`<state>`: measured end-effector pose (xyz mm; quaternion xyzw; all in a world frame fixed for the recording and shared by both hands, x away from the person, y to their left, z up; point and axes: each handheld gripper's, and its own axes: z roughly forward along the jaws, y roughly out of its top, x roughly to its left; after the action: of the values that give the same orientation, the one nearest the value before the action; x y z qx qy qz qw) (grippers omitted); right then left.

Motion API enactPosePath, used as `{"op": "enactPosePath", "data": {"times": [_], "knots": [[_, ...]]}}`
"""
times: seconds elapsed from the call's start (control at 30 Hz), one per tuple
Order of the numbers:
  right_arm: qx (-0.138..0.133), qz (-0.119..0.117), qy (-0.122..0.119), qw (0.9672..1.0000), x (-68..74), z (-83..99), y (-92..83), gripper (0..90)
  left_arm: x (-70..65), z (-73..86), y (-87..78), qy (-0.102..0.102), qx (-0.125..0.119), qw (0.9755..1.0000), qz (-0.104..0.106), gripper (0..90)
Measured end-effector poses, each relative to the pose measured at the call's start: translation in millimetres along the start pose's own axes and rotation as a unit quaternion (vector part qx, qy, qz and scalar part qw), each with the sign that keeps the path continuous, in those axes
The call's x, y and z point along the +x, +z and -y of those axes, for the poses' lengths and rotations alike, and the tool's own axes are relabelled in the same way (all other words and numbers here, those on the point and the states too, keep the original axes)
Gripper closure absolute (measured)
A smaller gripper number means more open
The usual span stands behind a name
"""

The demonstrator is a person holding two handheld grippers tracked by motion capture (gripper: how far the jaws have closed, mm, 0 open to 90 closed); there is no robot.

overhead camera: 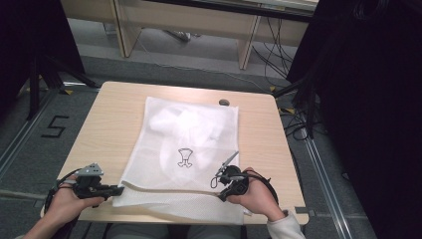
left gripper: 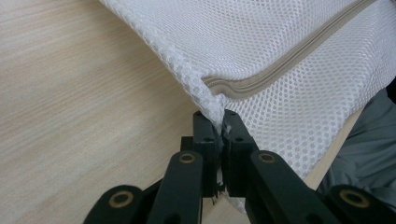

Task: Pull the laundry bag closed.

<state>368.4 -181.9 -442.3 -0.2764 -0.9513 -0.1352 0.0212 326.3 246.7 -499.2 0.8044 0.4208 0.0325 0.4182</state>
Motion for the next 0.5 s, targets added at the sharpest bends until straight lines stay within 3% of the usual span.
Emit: {"op": "enactPosePath", "data": {"times": [0.5], "knots": [[0.0, 0.0, 0.012, 0.9999, -5.6, 8.8, -1.9, 81.8, 0.3, 0.2, 0.6, -0.004, -0.003, 1.0, 0.002, 85.5]]}}
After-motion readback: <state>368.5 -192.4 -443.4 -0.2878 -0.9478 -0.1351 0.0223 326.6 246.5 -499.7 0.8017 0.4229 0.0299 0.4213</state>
